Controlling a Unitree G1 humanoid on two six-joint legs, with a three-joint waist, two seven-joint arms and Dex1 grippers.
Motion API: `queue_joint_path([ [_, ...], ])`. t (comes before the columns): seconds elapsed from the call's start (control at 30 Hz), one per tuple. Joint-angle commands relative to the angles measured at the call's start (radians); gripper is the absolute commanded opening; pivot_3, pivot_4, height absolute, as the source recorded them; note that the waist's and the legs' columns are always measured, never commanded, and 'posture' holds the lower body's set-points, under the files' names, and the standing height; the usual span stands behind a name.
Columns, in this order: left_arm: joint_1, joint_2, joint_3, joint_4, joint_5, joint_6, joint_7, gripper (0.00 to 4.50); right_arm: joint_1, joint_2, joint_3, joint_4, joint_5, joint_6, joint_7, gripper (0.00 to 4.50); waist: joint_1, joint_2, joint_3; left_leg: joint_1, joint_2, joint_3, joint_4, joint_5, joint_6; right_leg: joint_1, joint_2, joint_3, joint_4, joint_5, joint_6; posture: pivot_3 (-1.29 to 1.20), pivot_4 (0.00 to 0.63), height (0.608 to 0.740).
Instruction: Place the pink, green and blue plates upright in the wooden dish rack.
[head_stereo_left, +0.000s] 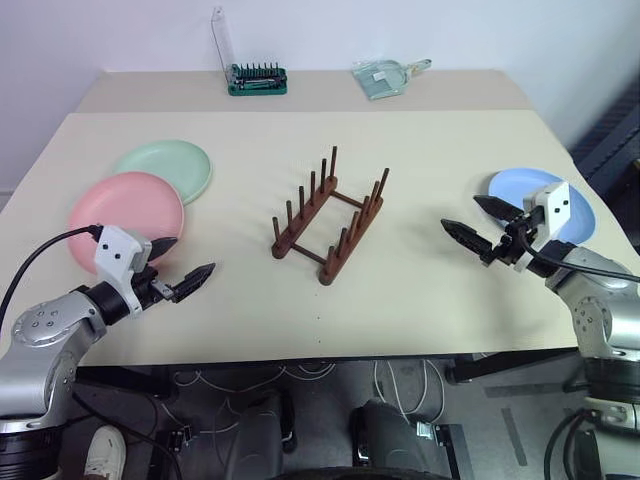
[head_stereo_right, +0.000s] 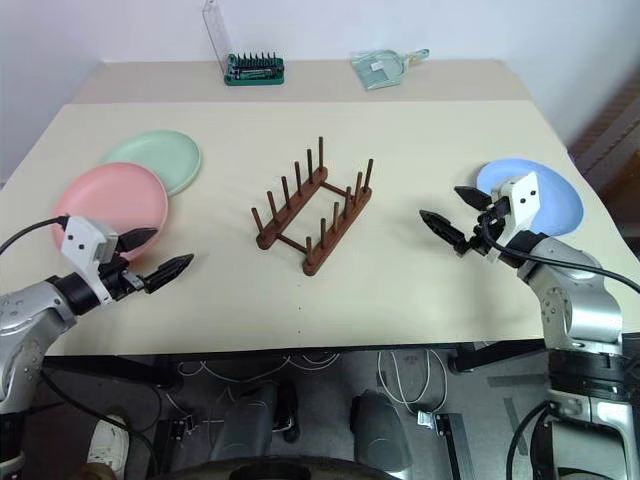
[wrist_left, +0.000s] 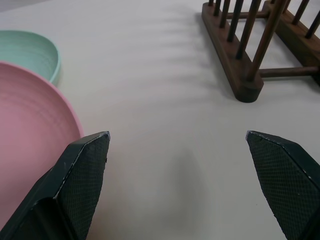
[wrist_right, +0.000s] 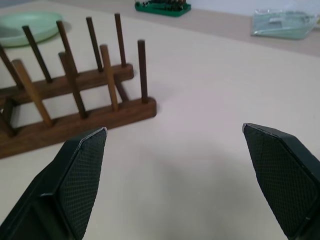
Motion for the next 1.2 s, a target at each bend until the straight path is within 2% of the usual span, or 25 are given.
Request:
queue_joint_path([
  [0.03, -0.031, 0.022, 0.022, -0.017, -0.005, -0.007, 0.001, 4.5, -0.017, 0.002, 0.001, -0.003, -0.004, -0.023, 0.004, 4.43, 0.0, 0.0, 0.0, 0.0, 0.0, 0.0, 0.0, 0.0, 0.0, 0.0, 0.0, 0.0, 0.0, 0.0, 0.0, 0.0, 0.15, 0.732],
  [0.47, 0.02, 0.038, -0.029, -0.059, -0.025, 0.004, -0.084, 4.5, 0.088, -0.012, -0.012, -0.133, 0.026, 0.023, -0.012, 4.43, 0.0, 0.0, 0.0, 0.0, 0.0, 0.0, -0.001, 0.0, 0.0, 0.0, 0.0, 0.0, -0.001, 0.0, 0.0, 0.0, 0.15, 0.732],
  [0.6, 0.032, 0.039, -0.102, -0.103, -0.036, 0.038, -0.118, 4.5, 0.141, -0.018, -0.021, -0.196, 0.042, 0.064, -0.021, 4.43, 0.001, 0.0, 0.0, 0.0, 0.0, 0.0, -0.001, -0.001, -0.001, 0.0, -0.001, 0.0, -0.002, 0.0, 0.0, 0.0, 0.15, 0.732],
  [0.67, 0.017, 0.027, -0.177, -0.127, -0.016, 0.032, -0.127, 4.5, 0.15, -0.015, -0.021, -0.221, 0.047, 0.076, -0.031, 4.43, 0.001, 0.0, 0.0, 0.0, 0.0, 0.0, -0.001, -0.001, -0.001, 0.001, -0.001, 0.0, -0.002, 0.0, 0.0, 0.0, 0.15, 0.732],
  [0.73, -0.033, -0.019, -0.288, -0.129, 0.019, 0.026, -0.111, 4.5, 0.159, -0.008, -0.021, -0.249, 0.053, 0.088, -0.042, 4.43, 0.002, 0.001, 0.0, 0.0, 0.0, 0.0, -0.001, -0.001, -0.002, 0.001, -0.001, 0.0, -0.002, 0.0, 0.0, 0.0, 0.15, 0.732],
  [0.9, -0.152, -0.127, -0.47, -0.072, 0.101, 0.028, -0.067, 4.5, 0.189, 0.022, -0.014, -0.31, 0.066, 0.108, -0.08, 4.43, 0.006, 0.001, -0.001, 0.0, -0.001, -0.001, -0.001, -0.001, 0.001, 0.002, -0.001, 0.0, -0.005, 0.0, 0.0, 0.0, 0.15, 0.732],
  [1.03, -0.232, -0.222, -0.553, 0.016, 0.131, 0.051, -0.035, 4.5, 0.212, 0.047, -0.015, -0.348, 0.077, 0.115, -0.108, 4.43, 0.006, 0.001, -0.001, 0.0, -0.001, -0.001, -0.001, -0.001, 0.001, 0.003, 0.0, -0.001, -0.005, 0.001, 0.0, 0.0, 0.15, 0.732],
  [1.13, -0.262, -0.25, -0.584, 0.062, 0.16, 0.047, -0.029, 4.5, 0.221, 0.06, 0.001, -0.376, 0.079, 0.125, -0.132, 4.43, 0.006, 0.001, -0.001, 0.0, -0.001, -0.001, -0.001, -0.001, 0.002, 0.003, 0.0, -0.001, -0.006, 0.001, 0.0, 0.0, 0.15, 0.732],
  [1.2, -0.299, -0.296, -0.631, 0.117, 0.216, 0.05, 0.02, 4.5, 0.232, 0.065, -0.002, -0.397, 0.091, 0.128, -0.137, 4.43, 0.006, 0.002, -0.001, 0.0, -0.001, -0.002, -0.001, -0.001, 0.002, 0.003, 0.001, -0.001, -0.006, 0.001, 0.0, 0.0, 0.15, 0.732],
])
